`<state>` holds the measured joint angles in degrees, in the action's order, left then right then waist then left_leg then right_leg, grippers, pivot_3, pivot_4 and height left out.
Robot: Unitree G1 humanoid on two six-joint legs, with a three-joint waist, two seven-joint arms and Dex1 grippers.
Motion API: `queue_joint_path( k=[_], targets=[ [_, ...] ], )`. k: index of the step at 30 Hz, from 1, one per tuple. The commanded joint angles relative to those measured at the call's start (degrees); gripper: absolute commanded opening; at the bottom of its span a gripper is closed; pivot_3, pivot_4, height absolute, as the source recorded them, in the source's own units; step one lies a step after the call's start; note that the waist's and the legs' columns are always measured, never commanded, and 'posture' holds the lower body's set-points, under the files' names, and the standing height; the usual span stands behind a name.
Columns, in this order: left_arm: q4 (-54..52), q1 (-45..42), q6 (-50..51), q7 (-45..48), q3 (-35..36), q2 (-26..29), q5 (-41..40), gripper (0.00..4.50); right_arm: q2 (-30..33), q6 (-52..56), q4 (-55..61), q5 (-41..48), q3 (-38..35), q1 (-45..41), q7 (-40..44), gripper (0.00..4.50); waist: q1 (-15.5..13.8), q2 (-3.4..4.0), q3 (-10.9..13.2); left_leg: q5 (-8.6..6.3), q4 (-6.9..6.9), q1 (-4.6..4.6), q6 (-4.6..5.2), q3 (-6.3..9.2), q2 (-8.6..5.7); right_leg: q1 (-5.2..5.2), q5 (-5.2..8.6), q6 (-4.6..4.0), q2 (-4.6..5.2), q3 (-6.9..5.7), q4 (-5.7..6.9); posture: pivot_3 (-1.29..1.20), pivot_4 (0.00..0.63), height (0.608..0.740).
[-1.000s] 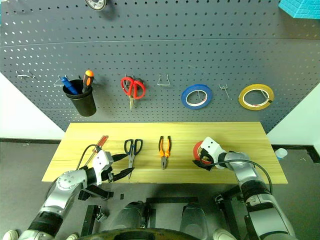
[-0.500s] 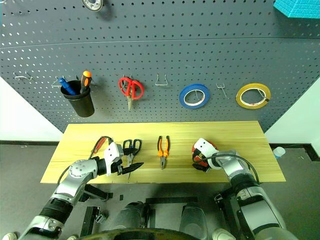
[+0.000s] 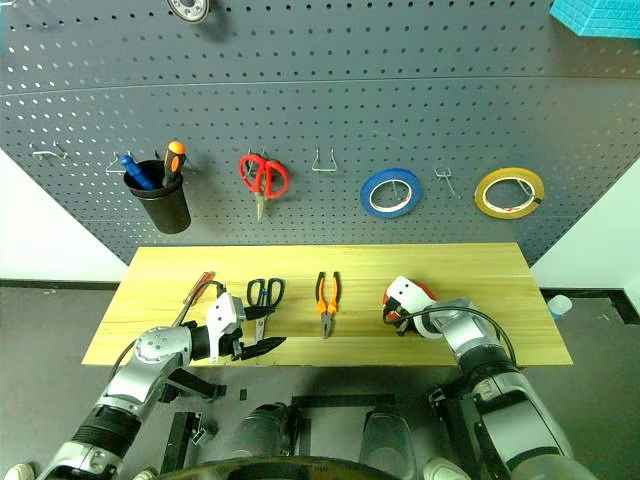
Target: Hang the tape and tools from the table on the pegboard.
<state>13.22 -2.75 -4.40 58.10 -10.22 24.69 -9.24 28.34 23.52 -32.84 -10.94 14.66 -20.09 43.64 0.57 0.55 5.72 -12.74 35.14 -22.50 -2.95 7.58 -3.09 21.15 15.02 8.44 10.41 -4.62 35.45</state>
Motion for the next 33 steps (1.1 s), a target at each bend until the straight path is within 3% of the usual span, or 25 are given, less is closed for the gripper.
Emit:
queue_joint_path(
  k=[1, 5, 8, 10, 16, 26, 33],
  targets=[
    [-2.3, 0.2, -0.1, 0.2, 0.2, 0.2, -0.9, 3.42, 2.8, -0.8, 7.3, 0.1, -2.0, 3.8, -1.9, 0.67, 0.0, 0.01, 0.0, 0.00, -0.01, -0.01, 0.00, 0.00, 0.00, 0.02, 0.00, 0.00, 0.00, 0.00, -0.01, -0.03, 0.072, 0.740],
    [-1.8, 0.5, -4.6, -1.2, 1.2, -0.6, -0.5, 3.42, 6.4, -7.4, 16.8, -2.0, -3.1, 10.3, -7.0, 0.67, 0.2, 0.07, 0.1, 0.00, -0.02, -0.10, 0.00, -0.03, 0.00, 0.11, 0.03, 0.04, 0.01, 0.00, -0.04, -0.03, 0.073, 0.740],
    [0.2, -1.2, -13.8, -2.9, 2.9, -4.4, -2.2, 3.42, 13.3, -25.1, 21.0, -19.0, 1.0, 16.2, -29.5, 0.67, 0.1, 0.22, 0.2, -0.01, 0.03, -0.13, -0.01, -0.11, 0.00, 0.15, 0.02, 0.04, 0.06, 0.01, -0.03, -0.08, 0.077, 0.740],
    [1.2, -2.9, -18.0, -3.6, 3.4, -7.4, -3.4, 3.42, 15.2, -28.8, 20.7, -25.2, 1.8, 16.9, -39.4, 0.67, 0.1, 0.14, 0.3, -0.01, 0.06, -0.16, -0.02, -0.21, -0.07, 0.16, 0.02, 0.04, 0.19, 0.02, -0.05, -0.09, 0.076, 0.740],
    [1.4, -8.0, -19.7, -3.1, 3.4, -14.2, -8.5, 3.42, 17.1, -31.4, 19.3, -32.4, -0.6, 14.8, -51.7, 0.67, 0.4, -0.26, 0.5, 0.00, 0.13, -0.17, 0.00, -0.23, -0.03, 0.05, -0.04, 0.01, 0.16, 0.02, -0.12, -0.11, 0.066, 0.740],
    [0.3, -10.5, -14.6, -3.9, 3.3, -19.2, -12.4, 3.42, 20.1, -35.5, 15.9, -33.8, -2.3, 4.5, -54.0, 0.67, 0.6, -0.33, 0.6, 0.02, 0.12, -0.19, 0.02, -0.23, -0.03, 0.00, -0.07, 0.06, 0.11, 0.03, -0.22, -0.10, 0.049, 0.740],
    [-0.8, -9.5, -15.4, -6.1, 3.8, -19.4, -11.7, 3.42, 18.3, -39.6, 5.2, -28.2, -0.6, -4.2, -44.2, 0.67, 0.6, -0.32, 0.6, 0.02, 0.14, -0.12, 0.03, -0.22, -0.02, -0.09, -0.09, 0.05, 0.08, 0.03, -0.26, -0.09, 0.043, 0.740]
  ],
)
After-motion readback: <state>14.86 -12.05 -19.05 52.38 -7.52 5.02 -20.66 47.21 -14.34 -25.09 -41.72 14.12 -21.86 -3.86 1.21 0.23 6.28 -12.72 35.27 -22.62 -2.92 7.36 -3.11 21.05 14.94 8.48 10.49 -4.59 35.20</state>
